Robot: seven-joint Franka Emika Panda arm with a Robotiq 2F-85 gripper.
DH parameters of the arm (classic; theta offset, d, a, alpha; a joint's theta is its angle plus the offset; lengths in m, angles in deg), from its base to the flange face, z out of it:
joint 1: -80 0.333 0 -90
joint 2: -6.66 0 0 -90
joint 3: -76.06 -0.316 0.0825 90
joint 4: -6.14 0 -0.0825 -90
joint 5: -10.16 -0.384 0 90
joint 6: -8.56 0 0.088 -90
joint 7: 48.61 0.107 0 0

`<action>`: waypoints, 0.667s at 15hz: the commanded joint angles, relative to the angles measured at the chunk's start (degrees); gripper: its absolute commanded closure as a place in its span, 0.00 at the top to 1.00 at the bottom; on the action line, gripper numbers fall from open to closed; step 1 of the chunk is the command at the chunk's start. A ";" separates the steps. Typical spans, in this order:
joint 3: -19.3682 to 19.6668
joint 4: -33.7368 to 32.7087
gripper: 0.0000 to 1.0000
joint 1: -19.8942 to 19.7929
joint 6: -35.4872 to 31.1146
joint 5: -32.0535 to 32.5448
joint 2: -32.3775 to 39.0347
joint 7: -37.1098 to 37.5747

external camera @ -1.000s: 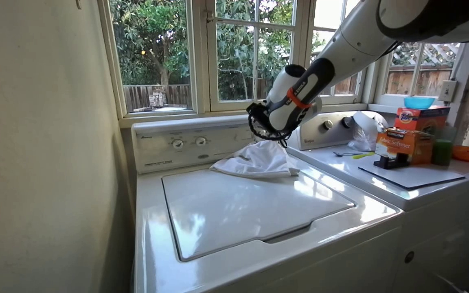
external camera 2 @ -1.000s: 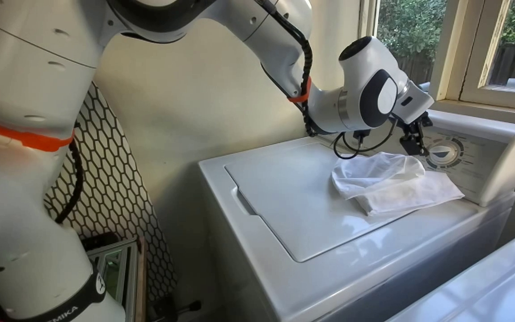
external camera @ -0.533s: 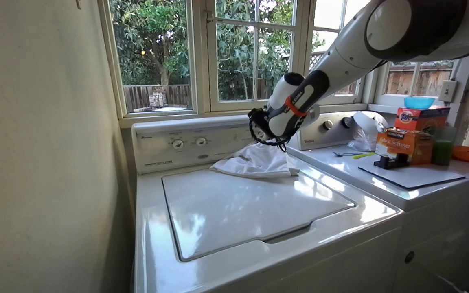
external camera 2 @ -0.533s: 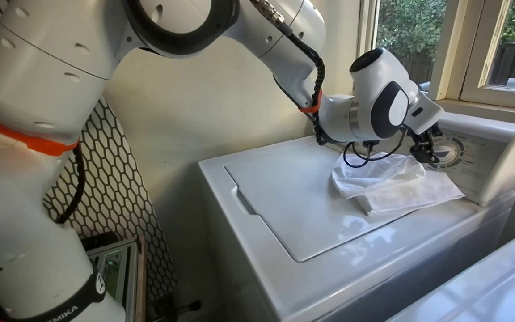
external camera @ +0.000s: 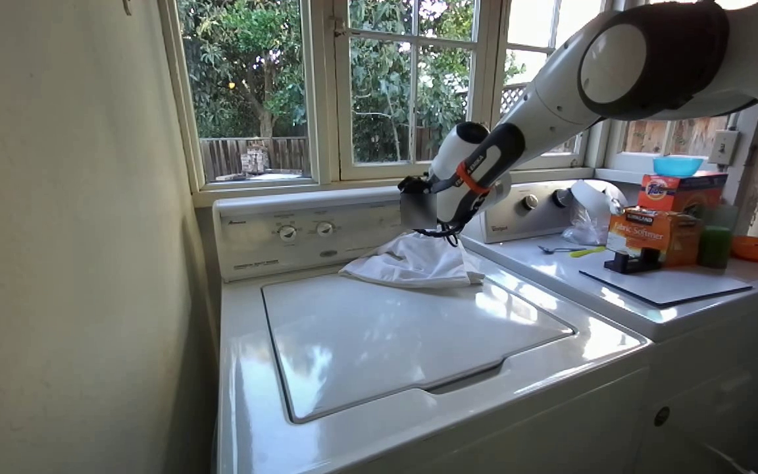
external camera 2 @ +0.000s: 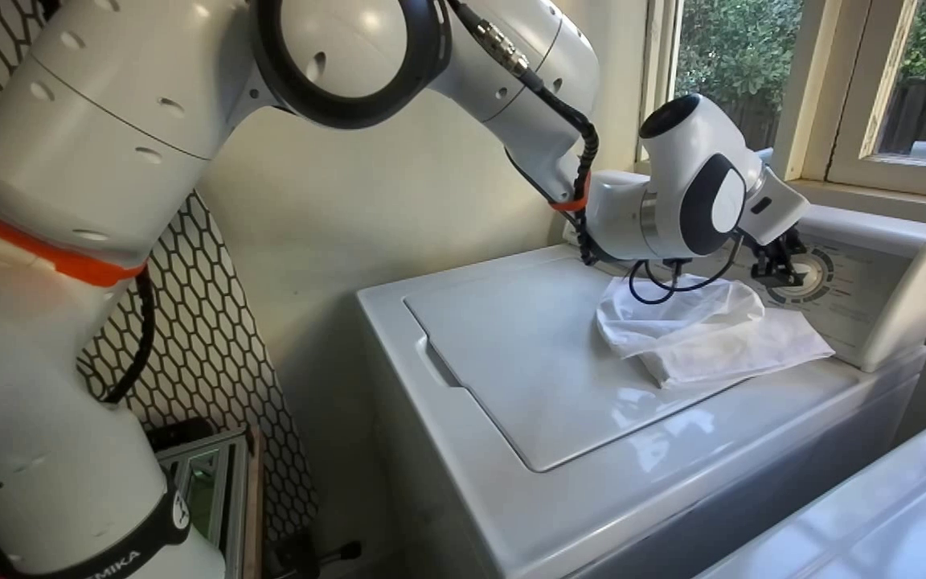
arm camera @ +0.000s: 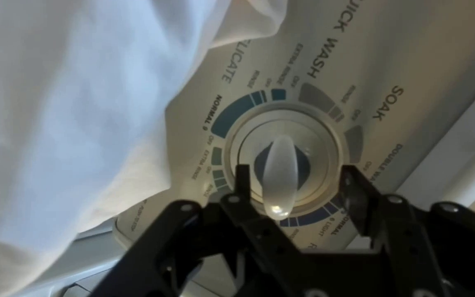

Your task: Turn the last knob on the washing machine to the left slightly

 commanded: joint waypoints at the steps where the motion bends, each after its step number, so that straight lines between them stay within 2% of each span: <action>1: -0.34 -3.33 0.79 -0.39 1.35 -0.39 2.25 -0.33; 3: -0.55 -3.89 0.80 -0.50 1.66 -0.36 2.68 -0.52; 4: -0.83 -4.16 0.69 -0.65 1.89 -0.40 2.92 -0.67; 5: -0.94 -4.37 0.64 -0.72 1.86 -0.38 3.16 -0.78; 6: -0.94 -4.50 0.49 -0.70 1.89 -0.38 3.33 -0.79; 8: -1.28 -5.04 0.37 -0.86 2.31 -0.44 3.50 -0.94; 10: -1.08 -5.19 0.38 -0.76 2.80 -0.37 3.53 -0.88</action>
